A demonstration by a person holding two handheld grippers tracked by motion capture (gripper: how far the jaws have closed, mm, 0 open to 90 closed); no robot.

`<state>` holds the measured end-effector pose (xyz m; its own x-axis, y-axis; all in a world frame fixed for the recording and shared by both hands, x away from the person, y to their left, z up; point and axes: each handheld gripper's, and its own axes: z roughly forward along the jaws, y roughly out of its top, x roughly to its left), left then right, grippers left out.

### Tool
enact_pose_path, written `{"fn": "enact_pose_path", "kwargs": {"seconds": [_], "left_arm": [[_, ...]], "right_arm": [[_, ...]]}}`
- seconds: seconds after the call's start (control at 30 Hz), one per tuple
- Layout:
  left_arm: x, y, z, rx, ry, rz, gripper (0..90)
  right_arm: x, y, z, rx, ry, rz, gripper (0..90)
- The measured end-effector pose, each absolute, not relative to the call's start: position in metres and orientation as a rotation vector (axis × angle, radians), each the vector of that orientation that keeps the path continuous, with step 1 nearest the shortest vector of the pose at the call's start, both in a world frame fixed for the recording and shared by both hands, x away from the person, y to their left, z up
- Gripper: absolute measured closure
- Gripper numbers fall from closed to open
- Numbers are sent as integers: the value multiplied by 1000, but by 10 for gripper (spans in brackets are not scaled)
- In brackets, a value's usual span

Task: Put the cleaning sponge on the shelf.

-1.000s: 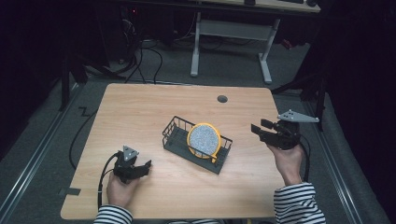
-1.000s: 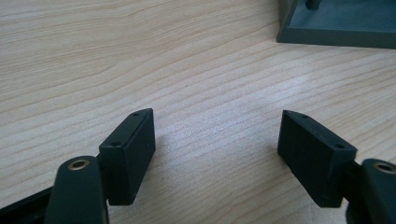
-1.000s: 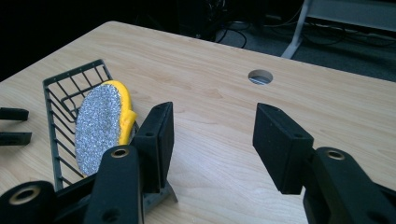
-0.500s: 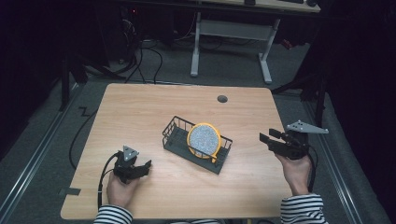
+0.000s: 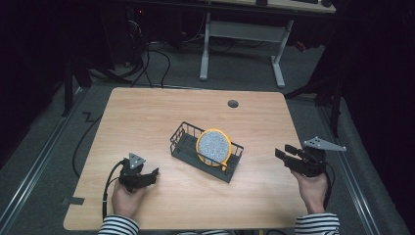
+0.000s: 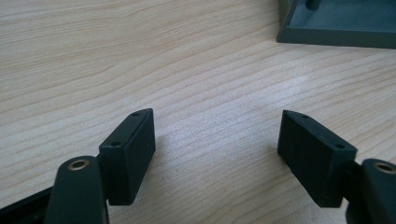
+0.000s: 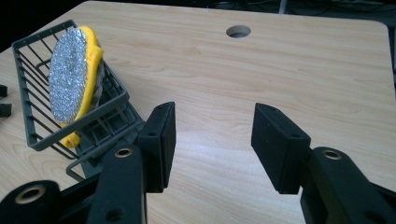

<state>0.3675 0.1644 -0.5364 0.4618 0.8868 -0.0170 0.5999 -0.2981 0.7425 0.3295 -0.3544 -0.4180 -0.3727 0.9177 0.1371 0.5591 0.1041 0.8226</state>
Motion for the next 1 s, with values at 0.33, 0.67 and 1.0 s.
{"fn": "enact_pose_path", "kwargs": {"seconds": [0.33,0.67,1.0], "left_arm": [[368,164,-536,2017,1235,528,281],[368,164,-536,2017,1235,528,281],[368,164,-536,2017,1234,528,280]], "right_arm": [[329,-353,-443,1480,1986,1176,502],[334,-343,-465,1497,2015,1160,505],[341,-332,-485,1516,2044,1125,541]]}}
